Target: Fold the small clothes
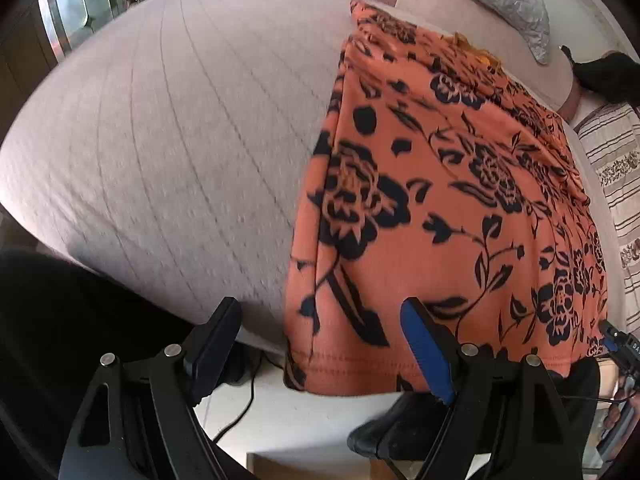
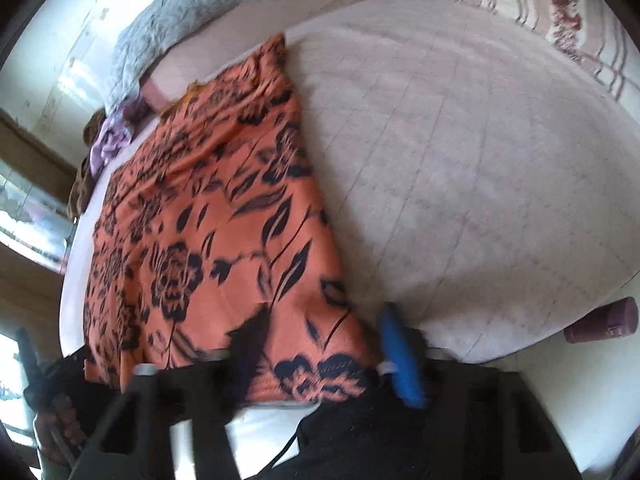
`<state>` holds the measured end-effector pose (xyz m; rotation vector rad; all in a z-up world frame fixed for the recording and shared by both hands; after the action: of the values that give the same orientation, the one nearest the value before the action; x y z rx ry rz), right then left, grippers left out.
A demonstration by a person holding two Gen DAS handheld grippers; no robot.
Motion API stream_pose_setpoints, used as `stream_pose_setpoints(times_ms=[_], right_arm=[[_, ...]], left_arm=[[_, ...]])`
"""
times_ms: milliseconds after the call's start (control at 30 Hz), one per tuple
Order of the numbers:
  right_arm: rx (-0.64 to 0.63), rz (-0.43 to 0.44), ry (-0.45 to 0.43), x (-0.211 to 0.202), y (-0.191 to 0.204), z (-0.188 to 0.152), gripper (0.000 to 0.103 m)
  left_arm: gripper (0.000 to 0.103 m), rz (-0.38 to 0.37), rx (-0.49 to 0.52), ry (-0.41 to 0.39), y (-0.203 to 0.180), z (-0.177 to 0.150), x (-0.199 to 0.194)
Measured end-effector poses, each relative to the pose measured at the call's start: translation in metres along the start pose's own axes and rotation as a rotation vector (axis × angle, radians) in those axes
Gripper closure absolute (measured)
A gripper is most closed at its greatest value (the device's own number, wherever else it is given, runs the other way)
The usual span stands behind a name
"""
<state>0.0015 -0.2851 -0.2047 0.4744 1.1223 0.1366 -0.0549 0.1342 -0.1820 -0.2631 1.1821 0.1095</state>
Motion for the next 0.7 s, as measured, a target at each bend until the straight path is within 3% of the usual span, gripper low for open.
stream_pose_setpoints(times_ms=[67,167,233,267,333,400,433,533,600,700], right_arm=[[0.002,0.008,0.019,0.000,0.001,-0.003,0.064],[0.029,0.030,0.046,0.005,-0.002,-0.004,0.063],[0.044,0.045,0.056,0.007,-0.004,-0.003,0.059],[0.053,0.068,0.063,0.008,-0.004,-0.003,0.048],[0.067,0.113,0.067,0.008,-0.003,-0.002,0.046],[0.038,0.073,0.080,0.009,0.000,-0.002,0.070],[0.034,0.067,0.089,0.008,0.001,-0.002,0.097],[0.070,0.116,0.099,-0.001,0.005,0.000,0.097],[0.099,0.198,0.064,-0.019,0.011,0.006,0.097],[0.135,0.224,0.035,-0.025,0.008,0.013,0.093]], left_arm=[[0.021,0.015,0.018,0.000,-0.003,-0.002,0.001],[0.030,0.027,0.034,-0.011,-0.007,-0.005,0.003],[0.049,0.028,0.034,-0.023,-0.008,-0.006,0.001],[0.057,0.023,0.033,-0.028,-0.008,-0.006,0.000],[0.097,-0.002,0.039,-0.029,-0.011,-0.006,-0.004],[0.097,-0.029,0.030,-0.024,-0.012,-0.003,-0.009],[0.097,-0.039,0.020,-0.029,-0.012,-0.003,-0.012],[0.097,-0.074,0.003,-0.095,-0.014,0.004,-0.036],[0.097,-0.080,0.004,-0.137,-0.013,0.007,-0.049],[0.096,-0.074,-0.005,-0.077,-0.007,0.008,-0.029]])
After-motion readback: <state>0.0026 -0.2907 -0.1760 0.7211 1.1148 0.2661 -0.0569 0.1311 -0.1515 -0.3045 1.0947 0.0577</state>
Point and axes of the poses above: each gripper's, at about its wrist camera, not at the fingertips, and x roughly the way its jaws point, y to its left, z to its top, the point moved 4 cm from there along x, roughly the way its jaws point, and after that the axes turned 3 degrees about x, right-handed, at the moved point
